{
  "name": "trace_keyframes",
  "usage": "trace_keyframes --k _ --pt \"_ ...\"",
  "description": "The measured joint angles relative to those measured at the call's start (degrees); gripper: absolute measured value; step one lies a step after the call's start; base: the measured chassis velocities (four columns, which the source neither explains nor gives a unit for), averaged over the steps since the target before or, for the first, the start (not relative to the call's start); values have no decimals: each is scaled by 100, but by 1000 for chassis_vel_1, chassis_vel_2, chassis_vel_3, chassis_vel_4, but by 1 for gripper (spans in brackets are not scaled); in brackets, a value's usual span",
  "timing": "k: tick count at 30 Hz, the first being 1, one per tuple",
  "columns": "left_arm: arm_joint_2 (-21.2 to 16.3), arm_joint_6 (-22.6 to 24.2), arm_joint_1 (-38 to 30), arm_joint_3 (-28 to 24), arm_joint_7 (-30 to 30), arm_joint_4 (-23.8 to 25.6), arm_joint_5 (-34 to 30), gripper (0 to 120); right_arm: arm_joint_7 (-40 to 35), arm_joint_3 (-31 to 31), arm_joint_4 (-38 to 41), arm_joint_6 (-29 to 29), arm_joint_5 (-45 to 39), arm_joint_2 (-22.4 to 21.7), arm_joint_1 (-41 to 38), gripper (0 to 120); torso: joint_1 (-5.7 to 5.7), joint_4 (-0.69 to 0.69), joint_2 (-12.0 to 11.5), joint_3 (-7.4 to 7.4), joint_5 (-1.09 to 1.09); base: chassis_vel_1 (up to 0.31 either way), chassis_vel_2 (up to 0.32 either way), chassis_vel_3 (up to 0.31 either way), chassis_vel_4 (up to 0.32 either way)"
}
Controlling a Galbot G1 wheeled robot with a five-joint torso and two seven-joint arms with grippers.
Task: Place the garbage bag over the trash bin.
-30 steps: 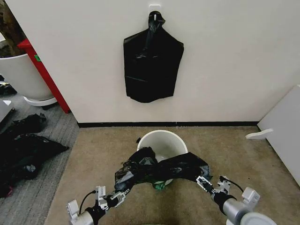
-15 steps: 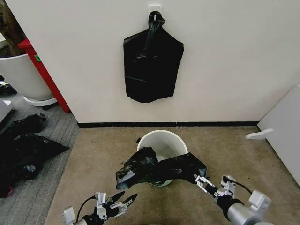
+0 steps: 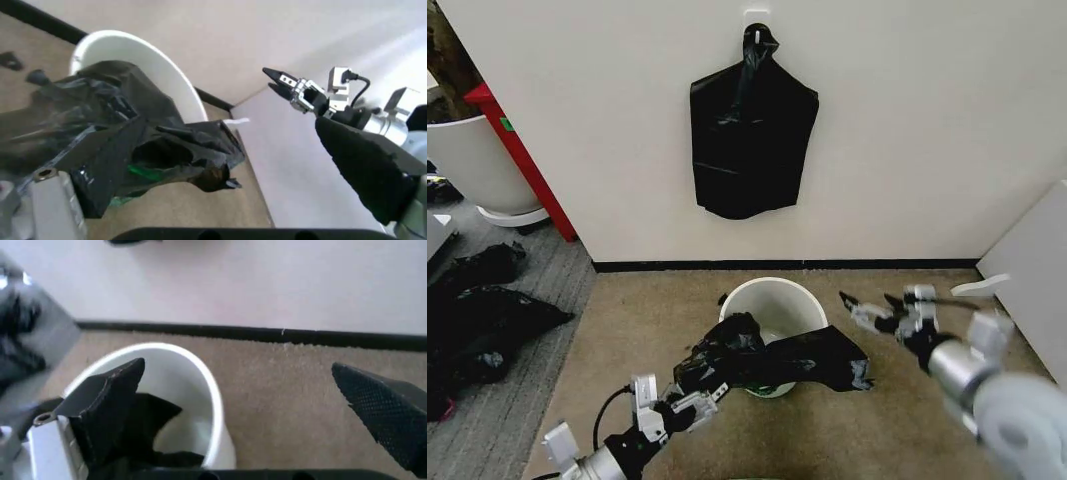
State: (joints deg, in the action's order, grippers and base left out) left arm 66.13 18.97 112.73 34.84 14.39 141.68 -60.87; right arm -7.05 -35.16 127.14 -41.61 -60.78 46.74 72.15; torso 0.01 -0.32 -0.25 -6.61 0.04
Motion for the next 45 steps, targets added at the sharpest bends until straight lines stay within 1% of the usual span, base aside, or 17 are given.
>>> trace_keyframes --k 4,5,6,8,11,12,14,18,20,22,26,31,34,35,39,43,45 --pt "233 12 -44 -86 -773 179 13 100 839 550 -667 -63 382 -573 -955 100 0 -2 0 0 -2 0 0 0 0" --pt "287 31 -118 -109 -947 194 16 100 986 812 -821 -63 464 -670 -1232 100 0 -3 0 0 -5 0 0 0 0" --pt "287 31 -118 -109 -947 194 16 100 986 812 -821 -63 464 -670 -1232 100 0 -3 0 0 -5 0 0 0 0" --pt "356 65 -267 -141 -1244 197 31 100 1169 1455 -1110 -64 590 -761 -1778 100 0 -2 0 0 -3 0 0 0 0" --pt "387 131 -392 -119 -1503 198 107 100 1842 2357 -1564 -64 1048 -783 -2640 100 0 -1 0 0 -3 0 0 0 0" --pt "387 131 -392 -119 -1503 198 107 100 1842 2357 -1564 -64 1048 -783 -2640 100 0 -1 0 0 -3 0 0 0 0" --pt "388 241 -402 -95 -1682 197 231 100 2151 2836 -1791 -63 1231 -788 -3146 100 0 -1 0 0 -4 0 0 0 0" --pt "425 535 -420 -79 -2233 187 395 100 2312 3571 -2101 -62 1242 -685 -3870 100 0 -2 0 0 -4 0 0 0 0" --pt "428 585 -425 -73 -2354 185 413 100 2322 3678 -2132 -61 1229 -672 -3957 100 0 -2 0 1 -4 0 0 0 0" --pt "416 754 -446 -45 -2870 178 442 100 2337 4292 -2308 -61 1118 -612 -4427 100 0 -2 0 1 -4 0 0 0 0" --pt "299 954 -495 -5 -3499 172 449 100 2275 5059 -2545 -60 878 -520 -5211 100 0 -3 0 1 -7 0 0 0 0" --pt "249 1010 -517 89 -3650 169 572 100 2223 5772 -2923 -59 738 -389 -5887 100 0 -1 0 1 -5 0 0 0 0" --pt "199 1080 -548 362 -3666 166 578 100 2251 6353 -3193 -58 676 -323 -6258 100 0 -1 0 1 -4 0 0 0 0" --pt "199 1080 -548 362 -3666 166 578 100 2251 6353 -3193 -58 676 -323 -6258 100 0 -1 0 1 -4 0 0 0 0" --pt "31 1123 -752 923 -3475 164 460 100 2339 7092 -3428 -57 669 -320 -6600 100 0 -2 0 1 -4 0 0 0 0" --pt "-233 1153 -956 1336 -3239 162 400 100 2339 7318 -3520 -57 618 -290 -6743 100 0 -3 0 1 -4 0 0 0 0" --pt "-396 1155 -1065 1638 -2940 162 382 100 2333 7404 -3611 -56 618 -254 -6821 100 0 -3 0 1 -4 0 0 0 0"
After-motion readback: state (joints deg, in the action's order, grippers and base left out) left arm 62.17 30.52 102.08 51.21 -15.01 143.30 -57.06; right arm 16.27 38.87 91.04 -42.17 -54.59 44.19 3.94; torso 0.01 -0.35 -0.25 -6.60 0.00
